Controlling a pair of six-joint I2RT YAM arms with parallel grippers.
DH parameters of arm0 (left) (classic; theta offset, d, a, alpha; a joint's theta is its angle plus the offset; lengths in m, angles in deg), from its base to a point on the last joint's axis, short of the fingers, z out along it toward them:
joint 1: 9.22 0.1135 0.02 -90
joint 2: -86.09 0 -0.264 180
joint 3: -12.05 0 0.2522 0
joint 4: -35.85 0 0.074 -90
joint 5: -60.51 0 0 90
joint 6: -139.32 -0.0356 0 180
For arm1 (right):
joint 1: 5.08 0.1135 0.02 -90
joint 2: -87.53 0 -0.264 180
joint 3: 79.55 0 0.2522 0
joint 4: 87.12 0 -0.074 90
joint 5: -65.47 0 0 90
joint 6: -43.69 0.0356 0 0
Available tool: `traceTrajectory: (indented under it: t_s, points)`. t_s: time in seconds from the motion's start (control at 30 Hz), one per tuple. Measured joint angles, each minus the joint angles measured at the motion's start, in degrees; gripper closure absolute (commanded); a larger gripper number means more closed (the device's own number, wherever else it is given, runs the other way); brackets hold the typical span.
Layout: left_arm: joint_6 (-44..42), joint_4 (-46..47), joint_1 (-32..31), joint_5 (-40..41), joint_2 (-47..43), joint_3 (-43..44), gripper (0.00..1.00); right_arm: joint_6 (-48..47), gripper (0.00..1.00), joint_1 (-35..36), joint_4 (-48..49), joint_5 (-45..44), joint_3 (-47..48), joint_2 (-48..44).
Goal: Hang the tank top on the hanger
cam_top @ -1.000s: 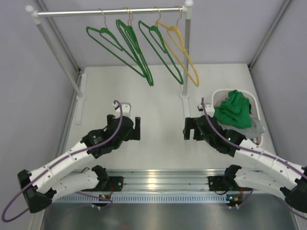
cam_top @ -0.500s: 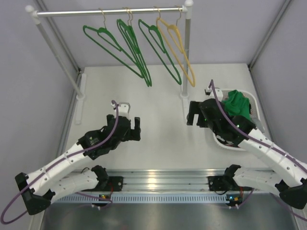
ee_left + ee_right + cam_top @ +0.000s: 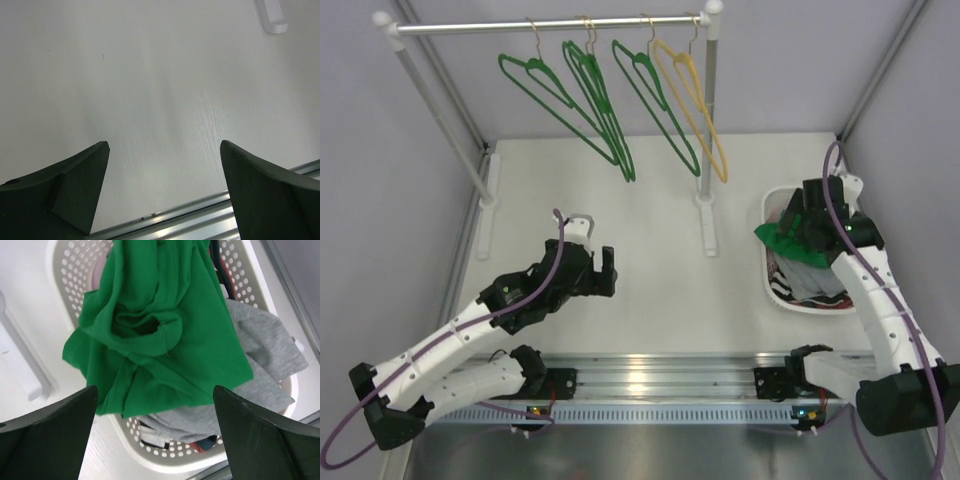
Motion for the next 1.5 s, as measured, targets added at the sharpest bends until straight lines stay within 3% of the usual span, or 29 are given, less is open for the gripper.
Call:
traceTrajectory:
  t_s: [0.3,0.43,0.5,0.53,0.6,0.63,0.67,0.93,1.1,1.3,1.5]
  points:
    - [-0.74,-0.09,0.00,-0.81,-1.36,0.00,0.02,-4.57,0.02,-3.63,10.78,3.82,0.28,13.16]
    - [-0.87,-0.31,0.00,-0.81,-2.75,0.00,0.02,-4.90,0.12,-3.93,12.87,3.89,0.28,16.96]
    - [-0.87,-0.50,0.00,-0.83,-3.37,0.00,0.02,-5.38,0.37,-4.42,13.49,3.87,0.28,17.86]
    - [-0.87,-0.63,0.00,-0.83,-3.65,0.00,0.02,-5.60,0.62,-4.70,13.73,3.78,0.28,18.05]
    - [-0.87,-0.79,0.00,-0.85,-4.15,0.00,0.02,-5.90,0.82,-5.29,13.68,3.56,0.50,18.01]
    - [-0.87,-0.90,0.00,-0.85,-4.39,0.00,0.02,-5.84,0.98,-5.42,13.51,3.54,0.94,18.01]
    - [-0.87,-1.05,0.00,-0.83,-4.52,0.00,0.02,-6.12,1.00,-5.57,13.22,3.56,1.66,17.99]
    - [-0.90,-2.89,0.00,-0.81,-4.83,1.29,0.02,-6.19,1.00,-3.30,5.38,7.41,14.01,9.75]
    - [-1.22,-3.74,0.00,-0.70,-5.11,5.33,0.02,-5.53,1.00,5.35,-1.53,8.74,28.59,3.37]
    - [-1.92,-4.55,0.00,-0.31,-5.25,11.45,0.02,-3.76,1.00,11.13,-8.63,10.95,43.47,2.14]
    - [-2.14,-5.01,0.00,-0.11,-5.49,14.58,0.02,-2.10,1.00,11.89,-10.95,18.16,49.68,2.01]
